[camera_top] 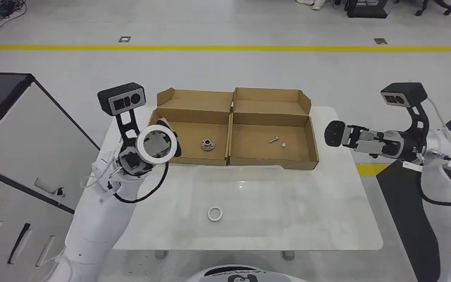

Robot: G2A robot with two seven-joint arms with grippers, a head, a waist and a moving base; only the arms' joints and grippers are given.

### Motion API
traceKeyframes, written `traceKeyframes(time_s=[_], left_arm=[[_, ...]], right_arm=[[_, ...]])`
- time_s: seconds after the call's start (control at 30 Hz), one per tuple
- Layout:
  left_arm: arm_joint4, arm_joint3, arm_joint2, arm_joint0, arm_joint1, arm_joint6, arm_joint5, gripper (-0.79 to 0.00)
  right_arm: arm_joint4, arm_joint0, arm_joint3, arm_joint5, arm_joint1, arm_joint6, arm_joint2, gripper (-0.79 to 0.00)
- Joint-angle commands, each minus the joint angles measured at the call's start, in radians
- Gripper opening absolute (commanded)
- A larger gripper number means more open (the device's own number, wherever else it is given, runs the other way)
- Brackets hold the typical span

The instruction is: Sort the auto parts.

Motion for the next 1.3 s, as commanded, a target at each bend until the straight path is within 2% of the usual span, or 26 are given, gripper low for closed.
traceKeyframes(time_s=[0.0,0.17,0.63,0.77,1.03,1.27], left_arm=[[0.026,-0.005,-0.006,0.003,0.000,0.002,0.005,-0.785],[-0.004,-0.017,-0.001,0.010,-0.003,0.010,0.005,-0.785],[-0.225,-0.038,0.033,0.026,-0.025,0.037,-0.009,-0.785],[-0.223,-0.034,0.031,0.025,-0.029,0.026,-0.005,-0.785],[-0.071,-0.020,0.010,0.021,-0.029,-0.011,0.020,-0.785],[-0.087,-0.035,0.019,0.032,-0.036,0.014,0.017,-0.785]], right_arm=[[0.000,0.000,0.000,0.000,0.000,0.000,0.000,0.000],[0.000,0.000,0.000,0.000,0.000,0.000,0.000,0.000],[0.000,0.000,0.000,0.000,0.000,0.000,0.000,0.000],[0.000,0.000,0.000,0.000,0.000,0.000,0.000,0.000],[0.000,0.000,0.000,0.000,0.000,0.000,0.000,0.000],[0.000,0.000,0.000,0.000,0.000,0.000,0.000,0.000]])
